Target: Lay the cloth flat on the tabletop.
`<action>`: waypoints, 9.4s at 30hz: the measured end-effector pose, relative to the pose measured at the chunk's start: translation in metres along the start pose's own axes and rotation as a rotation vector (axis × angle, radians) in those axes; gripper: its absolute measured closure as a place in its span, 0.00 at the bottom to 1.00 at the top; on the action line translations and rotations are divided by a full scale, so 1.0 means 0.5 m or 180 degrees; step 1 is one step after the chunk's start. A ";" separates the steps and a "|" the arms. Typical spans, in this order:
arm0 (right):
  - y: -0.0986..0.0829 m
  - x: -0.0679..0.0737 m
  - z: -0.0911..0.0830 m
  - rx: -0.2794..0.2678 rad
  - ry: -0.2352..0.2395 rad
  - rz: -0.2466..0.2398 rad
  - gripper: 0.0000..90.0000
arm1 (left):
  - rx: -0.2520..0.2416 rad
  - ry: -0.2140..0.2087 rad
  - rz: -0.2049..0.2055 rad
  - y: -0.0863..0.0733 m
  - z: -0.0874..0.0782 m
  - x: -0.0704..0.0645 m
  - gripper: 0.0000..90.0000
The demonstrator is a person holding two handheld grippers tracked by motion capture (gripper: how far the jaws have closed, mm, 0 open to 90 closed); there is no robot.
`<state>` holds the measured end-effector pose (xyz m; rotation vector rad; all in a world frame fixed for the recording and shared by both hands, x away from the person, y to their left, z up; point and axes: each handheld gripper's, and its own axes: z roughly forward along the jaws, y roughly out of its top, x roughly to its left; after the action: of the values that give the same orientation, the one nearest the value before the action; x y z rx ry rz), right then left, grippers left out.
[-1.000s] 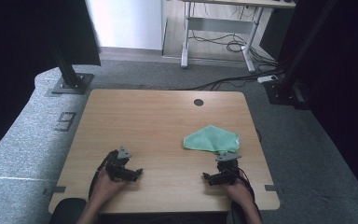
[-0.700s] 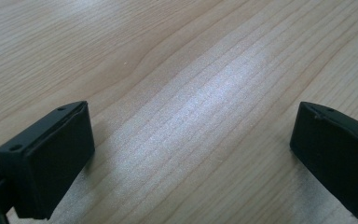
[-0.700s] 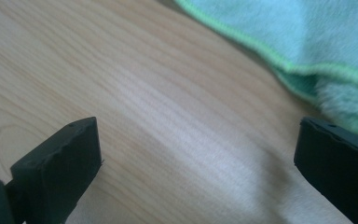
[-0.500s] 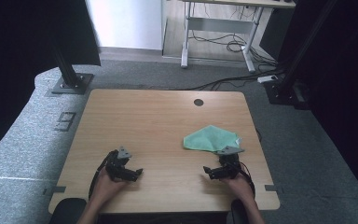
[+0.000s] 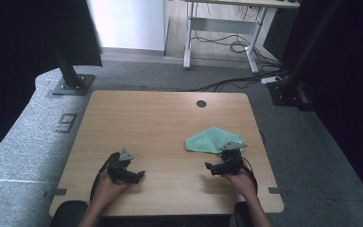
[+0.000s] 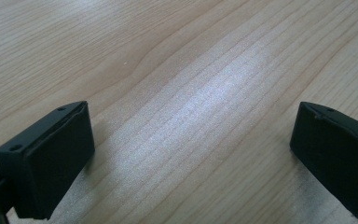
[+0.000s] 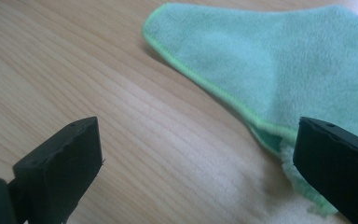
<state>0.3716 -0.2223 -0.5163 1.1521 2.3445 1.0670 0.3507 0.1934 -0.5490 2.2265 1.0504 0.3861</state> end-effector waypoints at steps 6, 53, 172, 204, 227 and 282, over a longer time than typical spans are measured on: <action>0.024 -0.005 0.003 -0.0002 -0.0040 -0.0044 0.01 | 0.0002 0.0001 0.0002 0.000 0.000 0.000 0.00; 0.042 -0.153 0.085 0.0298 -0.0567 0.0217 0.38 | -0.0004 0.0003 -0.0008 0.000 0.001 0.000 0.00; 0.059 0.103 0.120 0.0365 0.0506 -0.0302 0.97 | -0.0090 -0.0609 0.0494 0.220 0.140 -0.112 0.91; 0.192 0.000 0.015 -0.0103 0.0033 -0.0261 0.97 | -0.0627 -0.0304 -0.0247 0.253 -0.005 0.090 0.91; 0.207 -0.015 0.119 -0.0012 -0.0074 -0.0136 0.31 | -0.0339 0.0122 -0.0304 0.201 0.037 0.142 0.22; 0.052 0.037 0.142 0.0292 -0.0165 -0.0180 0.19 | -0.0032 0.0214 -0.0287 0.047 0.026 0.107 0.16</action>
<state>0.4139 -0.1633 -0.5441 1.1243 2.3928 0.9083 0.4053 0.2180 -0.5438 2.1616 1.1769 0.4283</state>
